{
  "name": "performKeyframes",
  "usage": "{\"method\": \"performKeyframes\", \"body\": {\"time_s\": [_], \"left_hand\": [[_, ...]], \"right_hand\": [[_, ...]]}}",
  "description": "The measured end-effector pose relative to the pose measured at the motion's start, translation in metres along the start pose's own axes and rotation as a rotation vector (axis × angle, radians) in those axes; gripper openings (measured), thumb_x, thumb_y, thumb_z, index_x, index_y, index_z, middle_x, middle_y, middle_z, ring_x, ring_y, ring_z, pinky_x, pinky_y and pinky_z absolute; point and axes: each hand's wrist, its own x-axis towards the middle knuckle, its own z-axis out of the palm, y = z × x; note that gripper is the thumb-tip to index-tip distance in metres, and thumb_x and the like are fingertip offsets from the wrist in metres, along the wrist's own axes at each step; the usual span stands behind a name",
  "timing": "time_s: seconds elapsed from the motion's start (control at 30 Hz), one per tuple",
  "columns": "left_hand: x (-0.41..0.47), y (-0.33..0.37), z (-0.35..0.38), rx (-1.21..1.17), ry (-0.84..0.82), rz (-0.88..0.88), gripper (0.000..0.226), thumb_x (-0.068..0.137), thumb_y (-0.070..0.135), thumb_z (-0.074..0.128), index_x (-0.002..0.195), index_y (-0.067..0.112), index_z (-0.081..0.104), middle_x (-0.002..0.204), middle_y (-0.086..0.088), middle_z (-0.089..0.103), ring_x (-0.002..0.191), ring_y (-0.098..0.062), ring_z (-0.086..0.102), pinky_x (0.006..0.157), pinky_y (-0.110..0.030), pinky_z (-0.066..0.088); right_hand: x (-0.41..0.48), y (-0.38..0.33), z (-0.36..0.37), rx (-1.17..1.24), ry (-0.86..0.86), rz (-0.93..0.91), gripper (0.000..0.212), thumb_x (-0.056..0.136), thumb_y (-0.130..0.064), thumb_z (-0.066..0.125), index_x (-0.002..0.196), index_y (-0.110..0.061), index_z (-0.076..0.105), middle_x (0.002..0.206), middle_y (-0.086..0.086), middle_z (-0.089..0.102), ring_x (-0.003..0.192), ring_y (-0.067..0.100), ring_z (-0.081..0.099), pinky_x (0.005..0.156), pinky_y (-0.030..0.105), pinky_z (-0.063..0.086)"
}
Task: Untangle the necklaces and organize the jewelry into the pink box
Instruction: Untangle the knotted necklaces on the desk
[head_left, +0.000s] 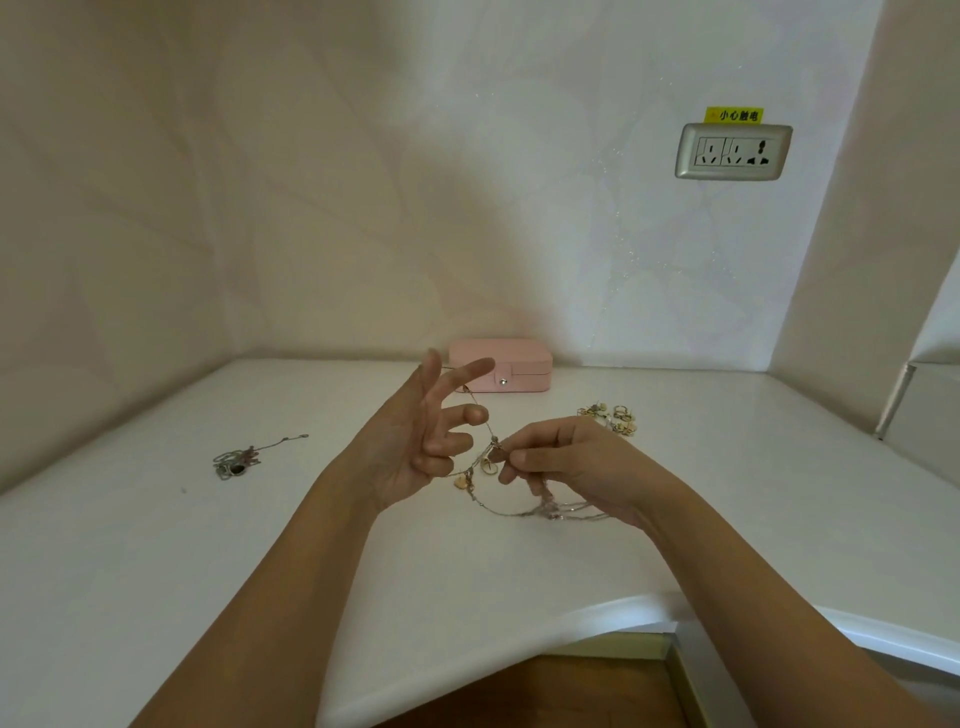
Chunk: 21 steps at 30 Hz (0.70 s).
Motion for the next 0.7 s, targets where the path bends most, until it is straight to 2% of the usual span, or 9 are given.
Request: {"method": "performKeyframes", "body": {"time_s": [0.07,0.13,0.2,0.27,0.4,0.5,0.6,0.67,0.7], "left_hand": [[0.001,-0.001,0.001,0.036,0.000,0.004,0.102,0.039,0.076,0.077,0.128,0.031,0.055,0.071,0.004,0.052,0.040,-0.002,0.025,0.031,-0.011,0.018],[0.001,-0.001,0.002,0.079,0.004,0.012,0.096,0.041,0.074,0.078,0.126,0.033,0.057,0.070,0.005,0.050,0.042,-0.002,0.024,0.033,-0.011,0.017],[0.002,-0.001,0.002,0.125,0.024,0.012,0.078,0.054,0.068,0.076,0.124,0.037,0.058,0.070,0.006,0.049,0.044,-0.003,0.022,0.034,-0.011,0.017],[0.002,-0.002,0.000,0.162,0.035,0.016,0.056,0.071,0.060,0.063,0.123,0.040,0.058,0.072,0.006,0.048,0.045,-0.003,0.023,0.035,-0.011,0.018],[0.002,-0.002,0.001,0.212,0.033,0.039,0.062,0.067,0.061,0.070,0.124,0.040,0.058,0.070,0.008,0.049,0.047,-0.003,0.023,0.036,-0.011,0.020],[0.002,-0.001,0.002,0.225,0.059,0.057,0.058,0.071,0.056,0.069,0.124,0.037,0.058,0.071,0.008,0.050,0.047,-0.003,0.023,0.036,-0.011,0.021],[0.001,0.000,0.001,0.262,0.110,0.075,0.049,0.080,0.040,0.068,0.127,0.035,0.055,0.076,0.004,0.051,0.045,-0.003,0.023,0.037,-0.012,0.021],[0.001,0.000,0.001,0.332,0.127,0.075,0.059,0.077,0.031,0.072,0.131,0.038,0.050,0.081,0.000,0.055,0.045,-0.005,0.024,0.038,-0.013,0.024],[0.001,-0.001,0.002,0.372,0.124,0.078,0.064,0.076,0.029,0.076,0.132,0.040,0.048,0.081,-0.004,0.055,0.046,-0.006,0.024,0.040,-0.014,0.026]], "right_hand": [[0.001,-0.001,0.004,0.004,0.015,0.010,0.015,0.089,-0.007,0.062,0.091,-0.013,0.075,0.088,0.003,0.070,0.071,0.018,0.045,0.060,0.019,0.037],[0.001,-0.004,0.006,-0.056,0.077,0.023,0.011,0.089,-0.018,0.065,0.088,-0.018,0.076,0.076,-0.007,0.066,0.061,0.010,0.040,0.055,0.019,0.031],[0.000,-0.006,0.007,-0.128,0.138,0.021,0.013,0.087,-0.028,0.066,0.089,-0.021,0.077,0.067,-0.008,0.059,0.054,0.005,0.037,0.053,0.018,0.027],[0.000,-0.006,0.007,-0.158,0.158,0.024,0.012,0.085,-0.028,0.069,0.090,-0.021,0.077,0.063,-0.005,0.057,0.052,0.003,0.038,0.050,0.015,0.027],[-0.003,-0.006,0.013,-0.197,0.113,0.049,0.012,0.085,-0.021,0.070,0.094,-0.018,0.077,0.060,-0.001,0.062,0.055,0.007,0.040,0.045,0.008,0.028],[-0.004,-0.006,0.014,-0.200,0.088,0.041,0.013,0.086,-0.018,0.069,0.097,-0.017,0.077,0.061,0.002,0.065,0.053,0.003,0.045,0.047,0.008,0.031],[-0.003,-0.005,0.014,-0.178,0.146,-0.017,0.010,0.085,-0.020,0.070,0.092,-0.020,0.077,0.075,0.004,0.072,0.064,0.015,0.054,0.059,0.018,0.045],[-0.004,-0.004,0.013,-0.133,0.195,-0.056,0.009,0.084,-0.017,0.071,0.091,-0.016,0.076,0.084,0.005,0.073,0.075,0.012,0.063,0.075,0.024,0.051],[-0.005,-0.004,0.012,-0.099,0.205,-0.073,0.009,0.084,-0.014,0.071,0.091,-0.013,0.076,0.084,0.007,0.072,0.075,0.009,0.064,0.075,0.021,0.049]]}}
